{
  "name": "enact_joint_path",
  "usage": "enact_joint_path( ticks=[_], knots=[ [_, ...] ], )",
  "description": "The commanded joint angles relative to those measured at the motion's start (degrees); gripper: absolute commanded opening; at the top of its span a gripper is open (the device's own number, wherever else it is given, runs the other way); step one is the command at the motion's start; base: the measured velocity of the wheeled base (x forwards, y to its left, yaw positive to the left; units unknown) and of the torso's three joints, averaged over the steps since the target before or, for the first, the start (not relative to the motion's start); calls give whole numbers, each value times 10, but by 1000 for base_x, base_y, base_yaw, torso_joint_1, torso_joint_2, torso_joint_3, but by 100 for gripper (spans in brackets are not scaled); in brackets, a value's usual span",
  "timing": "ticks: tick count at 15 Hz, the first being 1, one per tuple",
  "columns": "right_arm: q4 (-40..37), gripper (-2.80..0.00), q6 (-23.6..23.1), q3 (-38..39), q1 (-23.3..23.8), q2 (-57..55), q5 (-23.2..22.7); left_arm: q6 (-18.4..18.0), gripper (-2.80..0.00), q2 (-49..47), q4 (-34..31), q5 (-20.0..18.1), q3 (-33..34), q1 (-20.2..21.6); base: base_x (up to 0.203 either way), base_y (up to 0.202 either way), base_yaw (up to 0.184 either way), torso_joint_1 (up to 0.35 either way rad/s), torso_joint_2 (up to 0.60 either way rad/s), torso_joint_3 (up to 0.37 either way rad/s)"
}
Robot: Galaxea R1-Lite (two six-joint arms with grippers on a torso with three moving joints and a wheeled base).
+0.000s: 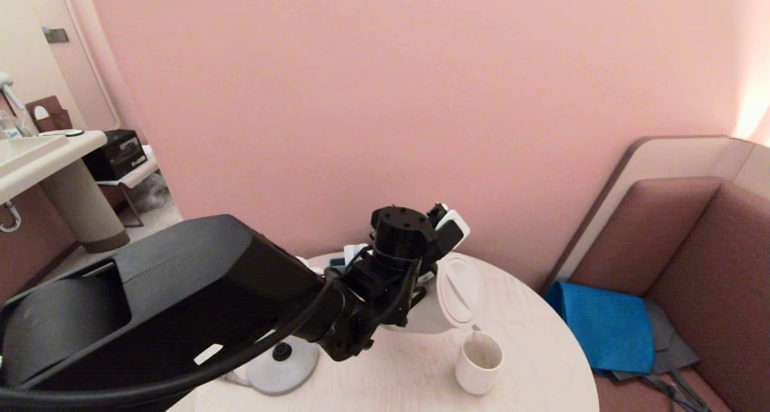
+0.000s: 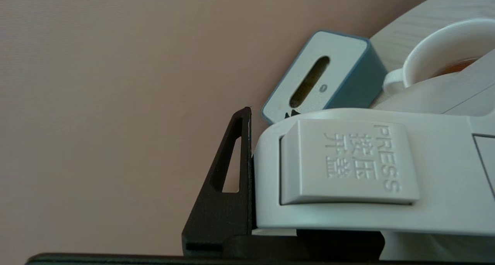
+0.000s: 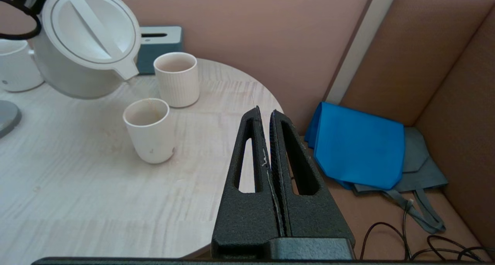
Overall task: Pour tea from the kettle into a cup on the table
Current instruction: Pour water into the cup
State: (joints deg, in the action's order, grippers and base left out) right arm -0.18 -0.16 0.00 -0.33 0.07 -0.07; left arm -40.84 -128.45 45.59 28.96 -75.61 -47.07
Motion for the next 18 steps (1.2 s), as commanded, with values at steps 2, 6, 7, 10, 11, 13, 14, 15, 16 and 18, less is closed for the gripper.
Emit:
enact_joint_path(
  ticks=[2,6,7,10,11,13,14,15,16,18],
  knots=[
    [0,-280,0,0,0,-1,0,-18,-280,0,3,1,0,0,0,0,0,0,0,0],
    [0,-280,0,0,0,-1,0,-38,-280,-1,2,1,-14,-1,0,0,0,0,0,0],
    [0,-280,0,0,0,-1,0,-46,-280,0,2,1,-17,-1,0,0,0,0,0,0],
    [0,-280,0,0,0,-1,0,-68,-280,1,2,1,-29,-1,0,0,0,0,0,0],
    [0,-280,0,0,0,-1,0,-72,-280,0,1,1,-34,-1,0,0,0,0,0,0],
    [0,-280,0,0,0,-1,0,-81,-280,0,0,1,-36,-2,0,0,0,0,0,0],
    [0,-280,0,0,0,-1,0,-84,-280,0,0,1,-36,-5,0,0,0,0,0,0],
    [0,-280,0,0,0,-1,0,-89,-280,0,0,1,-36,-8,0,0,0,0,0,0],
    [0,-280,0,0,0,-1,0,-94,-280,0,0,1,-36,-9,0,0,0,0,0,0],
    [0,-280,0,0,0,-1,0,-105,-280,0,0,1,-37,-9,0,0,0,0,0,0]
  ],
)
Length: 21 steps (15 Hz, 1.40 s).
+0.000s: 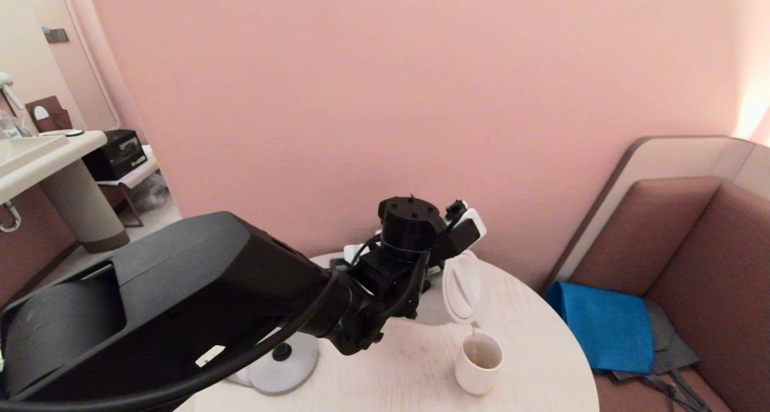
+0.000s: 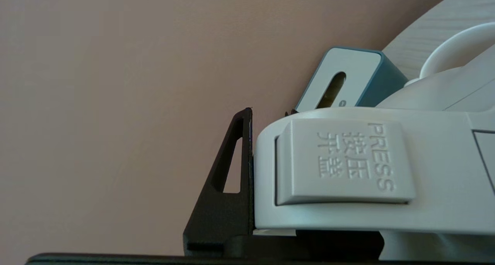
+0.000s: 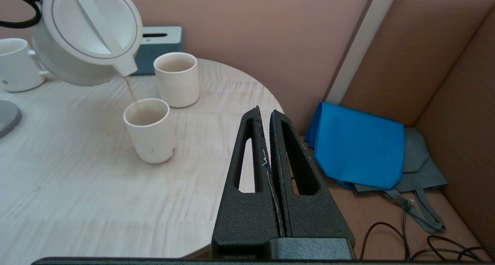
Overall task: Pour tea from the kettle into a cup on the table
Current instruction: Pour water into the cup
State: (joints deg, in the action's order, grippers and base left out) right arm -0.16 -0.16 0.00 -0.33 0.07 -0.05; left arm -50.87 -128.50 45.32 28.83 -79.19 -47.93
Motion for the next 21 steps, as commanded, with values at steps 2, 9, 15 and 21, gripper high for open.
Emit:
enact_joint_path(
  ticks=[2,9,15,21],
  knots=[
    [0,-280,0,0,0,-1,0,-18,-280,1,4,2,-7,-1,0,0,0,0,0,0],
    [0,-280,0,0,0,-1,0,-39,-280,1,3,0,-24,-1,0,0,0,0,0,0],
    [0,-280,0,0,0,-1,0,-51,-280,3,4,0,-25,-1,0,0,0,0,0,0],
    [0,-280,0,0,0,-1,0,-52,-280,4,4,0,-21,-2,0,0,0,0,0,0]
  ],
)
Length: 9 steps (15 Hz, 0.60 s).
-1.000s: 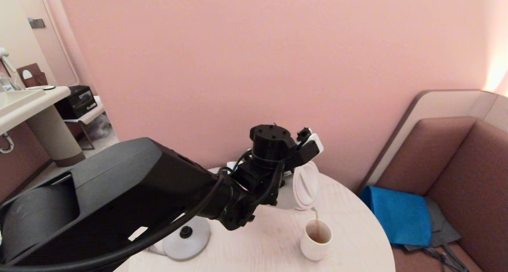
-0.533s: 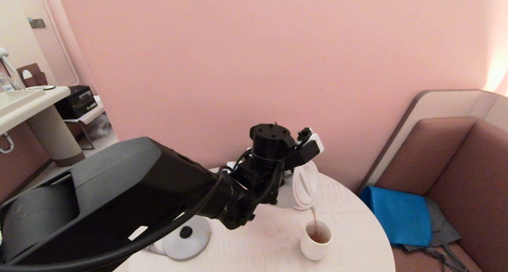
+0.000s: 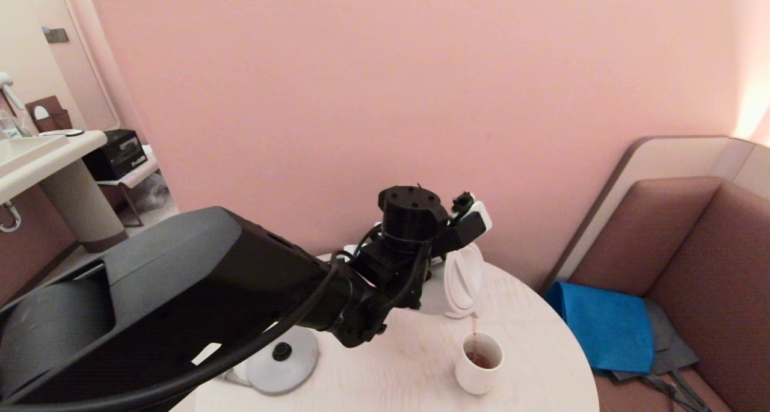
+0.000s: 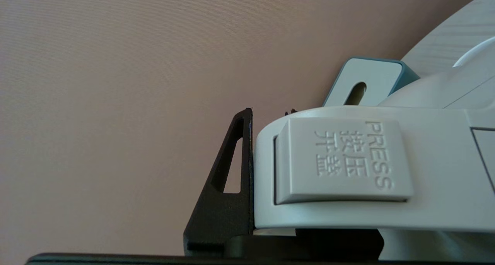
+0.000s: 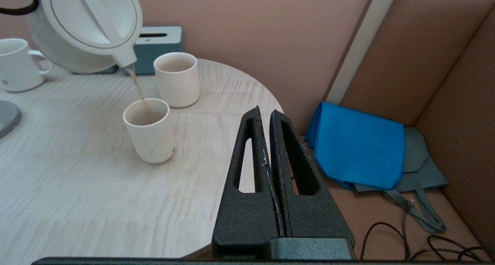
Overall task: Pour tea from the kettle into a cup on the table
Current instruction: Pour water into the cup
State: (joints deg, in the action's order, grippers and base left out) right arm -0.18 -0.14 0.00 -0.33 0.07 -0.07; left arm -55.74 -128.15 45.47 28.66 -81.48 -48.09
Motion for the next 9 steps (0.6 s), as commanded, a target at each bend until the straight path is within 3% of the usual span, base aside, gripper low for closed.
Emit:
enact_joint_path(
  ticks=[1,9],
  knots=[
    [0,-280,0,0,0,-1,0,-3,-280,1,1,3,1,-2,0,0,0,0,0,0],
    [0,-280,0,0,0,-1,0,-19,-280,3,1,3,-1,-7,0,0,0,0,0,0]
  ],
)
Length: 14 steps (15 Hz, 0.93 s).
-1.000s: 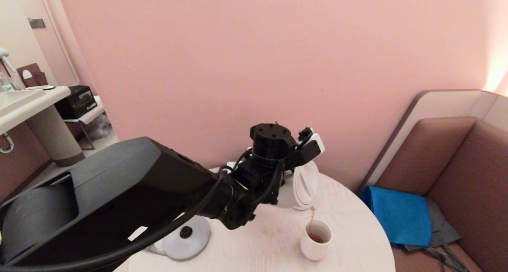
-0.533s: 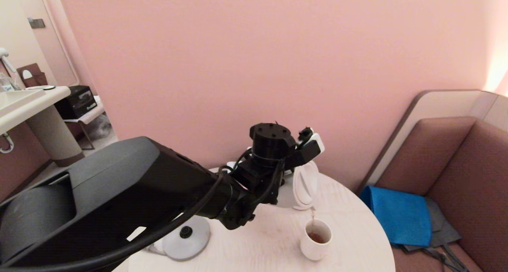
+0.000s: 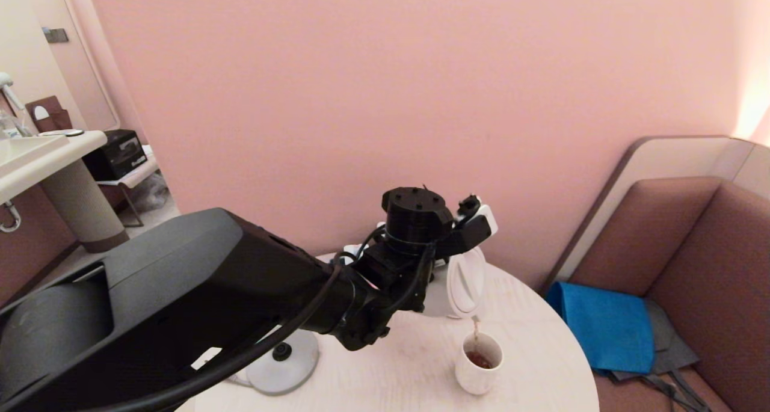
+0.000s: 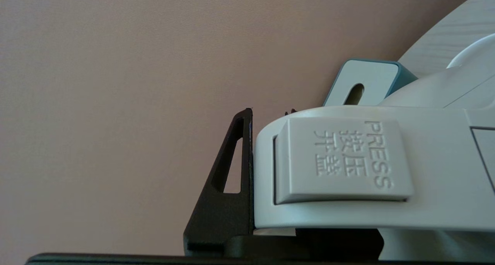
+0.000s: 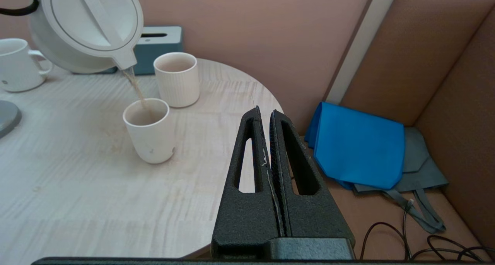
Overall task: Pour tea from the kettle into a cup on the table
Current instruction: Pour water into the cup
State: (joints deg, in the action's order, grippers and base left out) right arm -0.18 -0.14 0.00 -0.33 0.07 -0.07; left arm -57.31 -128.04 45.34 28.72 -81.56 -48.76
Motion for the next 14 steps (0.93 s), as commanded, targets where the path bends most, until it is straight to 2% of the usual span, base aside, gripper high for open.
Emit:
enact_joint_path(
  ticks=[1,10,14],
  knots=[
    [0,-280,0,0,0,-1,0,-8,-280,2,3,2,0,0,0,0,0,0,0,0],
    [0,-280,0,0,0,-1,0,-12,-280,2,6,1,2,0,0,0,0,0,0,0],
    [0,-280,0,0,0,-1,0,19,-280,4,8,2,20,3,0,0,0,0,0,0]
  ],
)
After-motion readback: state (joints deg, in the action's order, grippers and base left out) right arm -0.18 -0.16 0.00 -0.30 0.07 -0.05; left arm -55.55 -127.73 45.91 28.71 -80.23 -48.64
